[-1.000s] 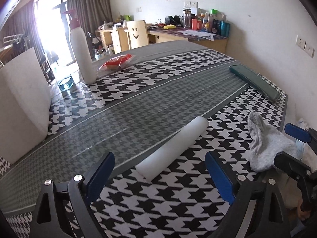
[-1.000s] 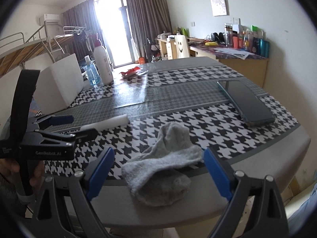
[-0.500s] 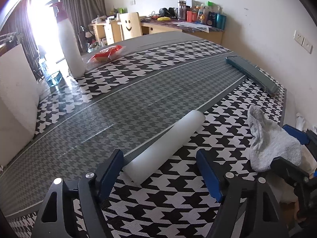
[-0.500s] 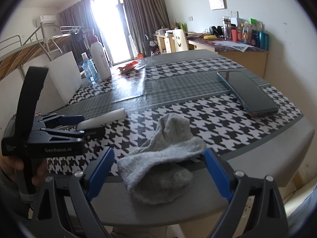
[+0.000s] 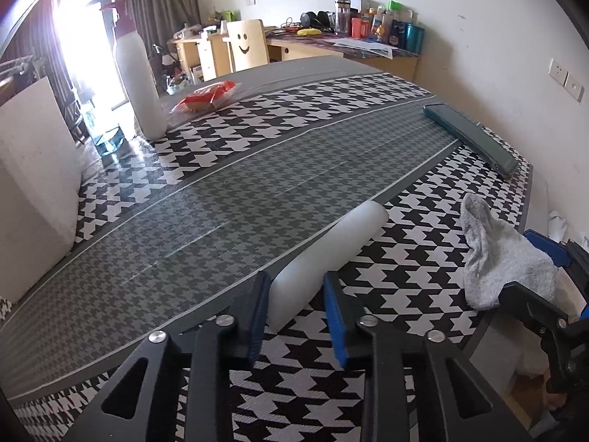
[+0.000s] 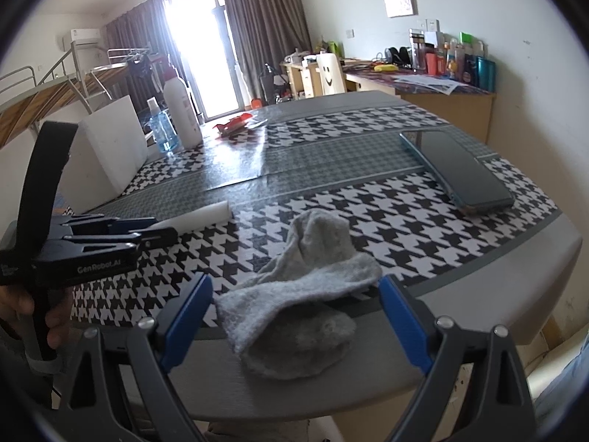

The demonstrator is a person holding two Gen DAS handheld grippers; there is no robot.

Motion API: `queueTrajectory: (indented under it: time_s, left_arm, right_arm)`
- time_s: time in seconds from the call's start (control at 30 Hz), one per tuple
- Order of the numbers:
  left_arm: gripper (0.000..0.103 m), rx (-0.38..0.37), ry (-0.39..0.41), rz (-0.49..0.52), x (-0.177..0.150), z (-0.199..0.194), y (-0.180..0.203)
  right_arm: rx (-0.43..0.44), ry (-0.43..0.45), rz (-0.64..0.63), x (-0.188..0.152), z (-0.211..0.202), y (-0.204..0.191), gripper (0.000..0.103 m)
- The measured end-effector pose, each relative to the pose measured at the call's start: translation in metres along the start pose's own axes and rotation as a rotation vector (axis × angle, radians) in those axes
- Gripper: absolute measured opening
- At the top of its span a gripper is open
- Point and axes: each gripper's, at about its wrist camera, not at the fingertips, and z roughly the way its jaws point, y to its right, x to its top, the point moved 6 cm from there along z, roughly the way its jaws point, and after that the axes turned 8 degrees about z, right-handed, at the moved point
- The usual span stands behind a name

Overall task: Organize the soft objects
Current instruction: 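Lower the left gripper around the white foam roll and close it, then close the right gripper on the grey cloth while the left gripper holds the roll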

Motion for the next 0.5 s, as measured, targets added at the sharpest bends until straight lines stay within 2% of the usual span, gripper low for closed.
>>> queueTrajectory:
  time_s: [0.03, 0.1, 0.37, 0.5]
  left_arm:
    - [0.023, 0.001, 0.004, 0.001, 0.0, -0.003, 0.0]
    - [0.009, -0.004, 0.01, 0.005, -0.001, -0.008, 0.002]
    - [0.008, -0.071, 0.007, 0.038, -0.005, -0.018, 0.009]
    - [0.008, -0.057, 0.002, 0.094, -0.004, -0.015, 0.015]
  right_arm:
    - [0.0, -0.001, 0.0, 0.0, 0.0, -0.001, 0.094]
    - [-0.001, -0.002, -0.001, -0.001, 0.0, -0.002, 0.094]
    - [0.007, 0.003, -0.009, -0.002, -0.002, -0.007, 0.094]
    - [0.01, 0.004, -0.013, -0.002, -0.002, -0.009, 0.094]
